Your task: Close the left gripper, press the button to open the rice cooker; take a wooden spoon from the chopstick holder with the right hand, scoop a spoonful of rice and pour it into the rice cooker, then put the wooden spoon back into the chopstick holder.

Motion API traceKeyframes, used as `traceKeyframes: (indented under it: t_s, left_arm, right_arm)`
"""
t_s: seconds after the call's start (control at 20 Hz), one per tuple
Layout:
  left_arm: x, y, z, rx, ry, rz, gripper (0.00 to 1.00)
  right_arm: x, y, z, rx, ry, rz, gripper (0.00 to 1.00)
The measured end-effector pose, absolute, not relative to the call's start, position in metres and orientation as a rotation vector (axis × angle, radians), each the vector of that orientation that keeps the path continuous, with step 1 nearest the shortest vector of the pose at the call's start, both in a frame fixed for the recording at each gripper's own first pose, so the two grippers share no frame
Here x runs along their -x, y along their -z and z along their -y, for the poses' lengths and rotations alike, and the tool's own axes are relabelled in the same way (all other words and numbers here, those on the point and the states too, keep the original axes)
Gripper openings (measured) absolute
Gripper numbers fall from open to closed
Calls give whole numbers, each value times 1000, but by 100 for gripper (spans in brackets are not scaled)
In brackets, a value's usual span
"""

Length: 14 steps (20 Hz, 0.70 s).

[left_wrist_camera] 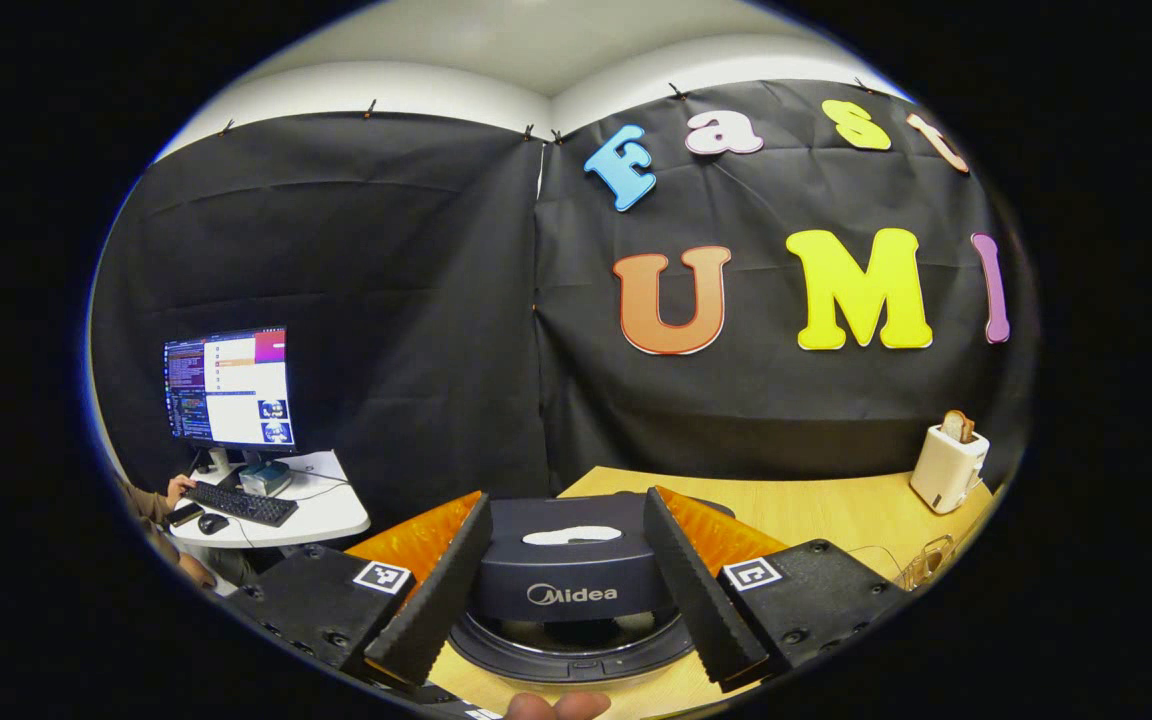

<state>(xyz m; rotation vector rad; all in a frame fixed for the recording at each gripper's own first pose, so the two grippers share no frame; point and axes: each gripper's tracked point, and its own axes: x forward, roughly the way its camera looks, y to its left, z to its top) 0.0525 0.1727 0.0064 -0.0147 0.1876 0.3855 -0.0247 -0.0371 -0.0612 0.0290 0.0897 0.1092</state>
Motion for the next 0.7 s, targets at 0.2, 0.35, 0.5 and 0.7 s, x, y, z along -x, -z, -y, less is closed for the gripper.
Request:
traceKeyframes:
  t_s: [0.2, 0.35, 0.5, 0.7]
  left_arm:
    - [-38, 25, -166, 18, -387, -215, 97]
    - [-30, 42, -162, 19, -403, -213, 98]
    - [-28, 50, -161, 3, -422, -195, 98]
    - [-23, 64, -158, -7, -419, -218, 98]
  right_arm:
    - [30, 59, 42, -1, -87, -95, 96]
    - [34, 47, 48, 28, -69, -62, 95]
    - [35, 42, 55, 42, -47, -50, 95]
    - [33, 48, 47, 41, -55, -69, 95]
